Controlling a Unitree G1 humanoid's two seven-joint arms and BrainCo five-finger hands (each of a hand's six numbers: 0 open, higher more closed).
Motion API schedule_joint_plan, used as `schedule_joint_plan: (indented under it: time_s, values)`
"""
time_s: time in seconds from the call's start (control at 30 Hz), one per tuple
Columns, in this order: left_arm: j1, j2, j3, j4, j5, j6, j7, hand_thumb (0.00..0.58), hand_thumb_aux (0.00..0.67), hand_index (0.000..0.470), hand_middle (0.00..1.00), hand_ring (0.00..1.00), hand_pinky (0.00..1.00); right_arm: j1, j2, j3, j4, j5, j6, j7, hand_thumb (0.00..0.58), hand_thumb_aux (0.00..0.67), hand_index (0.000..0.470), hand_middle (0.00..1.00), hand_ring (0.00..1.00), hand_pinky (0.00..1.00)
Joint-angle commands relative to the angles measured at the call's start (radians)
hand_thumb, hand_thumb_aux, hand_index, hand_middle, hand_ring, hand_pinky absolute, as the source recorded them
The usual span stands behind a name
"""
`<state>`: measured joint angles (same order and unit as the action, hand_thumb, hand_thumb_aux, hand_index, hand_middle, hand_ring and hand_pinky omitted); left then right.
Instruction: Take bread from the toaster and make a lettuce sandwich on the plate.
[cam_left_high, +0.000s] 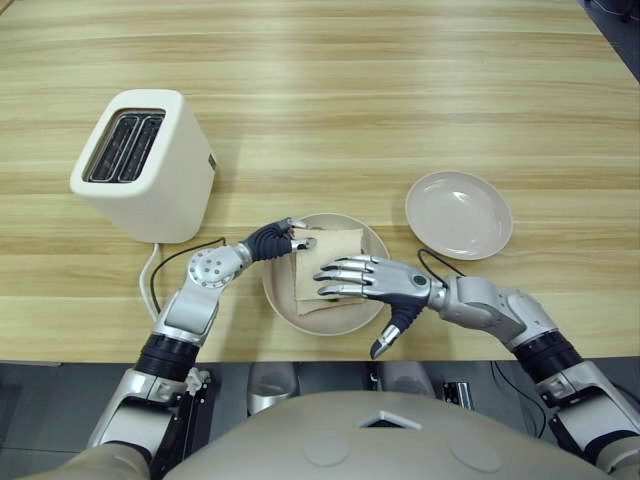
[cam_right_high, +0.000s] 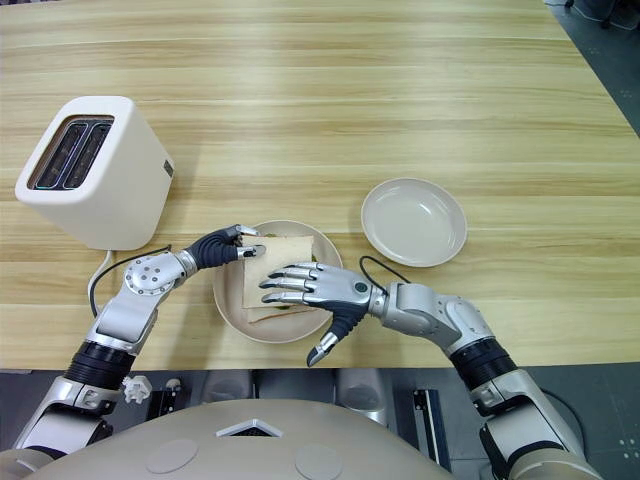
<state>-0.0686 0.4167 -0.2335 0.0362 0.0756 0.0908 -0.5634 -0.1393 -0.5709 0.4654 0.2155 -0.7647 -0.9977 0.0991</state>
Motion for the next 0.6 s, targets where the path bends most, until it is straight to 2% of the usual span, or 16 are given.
schedule_joint_plan:
  time_s: [0.03, 0.1, 0.13, 0.2, 0.23, 0.27, 0.3, 0.33, 0.4, 0.5, 0.53, 0.6]
  values:
    - [0.002, 0.009, -0.021, 0.018, 0.035, -0.02, 0.003, 0.58, 0.67, 0.46, 1.0, 1.0, 1.0, -0.004, -0.008, 0.051, 0.064, 0.026, 0.111, 0.155, 0.0, 0.0, 0.0, 0.0, 0.0, 0.0]
    - [0.004, 0.015, -0.022, 0.008, 0.048, -0.029, 0.003, 0.58, 0.67, 0.46, 1.0, 1.0, 1.0, 0.01, -0.034, 0.085, 0.094, 0.067, 0.166, 0.276, 0.0, 0.0, 0.0, 0.0, 0.0, 0.0]
    - [0.005, 0.018, -0.021, 0.001, 0.054, -0.031, 0.002, 0.538, 0.489, 0.336, 1.0, 1.0, 1.0, 0.019, -0.049, 0.098, 0.099, 0.088, 0.192, 0.332, 0.0, 0.0, 0.0, 0.0, 0.0, 0.0]
    - [0.006, 0.024, -0.016, -0.015, 0.065, -0.034, 0.004, 0.532, 0.478, 0.328, 1.0, 1.0, 1.0, 0.038, -0.073, 0.113, 0.086, 0.134, 0.233, 0.411, 0.0, 0.0, 0.0, 0.0, 0.0, 0.0]
    - [0.006, 0.029, -0.014, -0.023, 0.071, -0.037, 0.005, 0.519, 0.452, 0.31, 1.0, 1.0, 1.0, 0.045, -0.08, 0.116, 0.075, 0.152, 0.25, 0.436, 0.0, 0.0, 0.0, 0.0, 0.0, 0.0]
    - [0.006, 0.037, -0.012, -0.033, 0.081, -0.041, 0.01, 0.482, 0.394, 0.271, 1.0, 1.0, 1.0, 0.048, -0.085, 0.117, 0.065, 0.163, 0.263, 0.451, 0.0, 0.0, 0.0, 0.0, 0.0, 0.0]
    - [0.006, 0.048, -0.008, -0.044, 0.099, -0.048, 0.023, 0.31, 0.213, 0.146, 1.0, 1.0, 1.0, 0.049, -0.088, 0.119, 0.056, 0.172, 0.274, 0.463, 0.0, 0.0, 0.0, 0.0, 0.0, 0.0]
    - [0.002, 0.06, -0.003, -0.052, 0.125, -0.057, 0.045, 0.0, 0.0, 0.0, 1.0, 1.0, 1.0, 0.049, -0.09, 0.12, 0.051, 0.18, 0.281, 0.472, 0.0, 0.0, 0.0, 0.0, 0.0, 0.0]
    - [-0.016, 0.082, 0.02, -0.067, 0.184, -0.075, 0.109, 0.0, 0.0, 0.0, 1.0, 1.0, 1.0, 0.049, -0.091, 0.121, 0.045, 0.19, 0.289, 0.48, 0.0, 0.0, 0.0, 0.0, 0.0, 0.0]
    - [-0.067, 0.115, 0.082, -0.095, 0.323, -0.084, 0.286, 0.0, 0.0, 0.0, 1.0, 1.0, 1.0, 0.047, -0.091, 0.118, 0.039, 0.196, 0.295, 0.478, 0.0, 0.0, 0.0, 0.0, 0.0, 0.0]
    - [-0.093, 0.144, 0.11, -0.107, 0.43, -0.08, 0.402, 0.0, 0.0, 0.0, 1.0, 1.0, 1.0, 0.046, -0.09, 0.117, 0.037, 0.196, 0.296, 0.474, 0.0, 0.0, 0.0, 0.0, 0.0, 0.0]
    - [-0.132, 0.197, 0.161, -0.133, 0.626, -0.059, 0.611, 0.0, 0.0, 0.0, 0.93, 0.93, 0.93, 0.042, -0.087, 0.113, 0.037, 0.193, 0.294, 0.458, 0.0, 0.0, 0.0, 0.0, 0.0, 0.0]
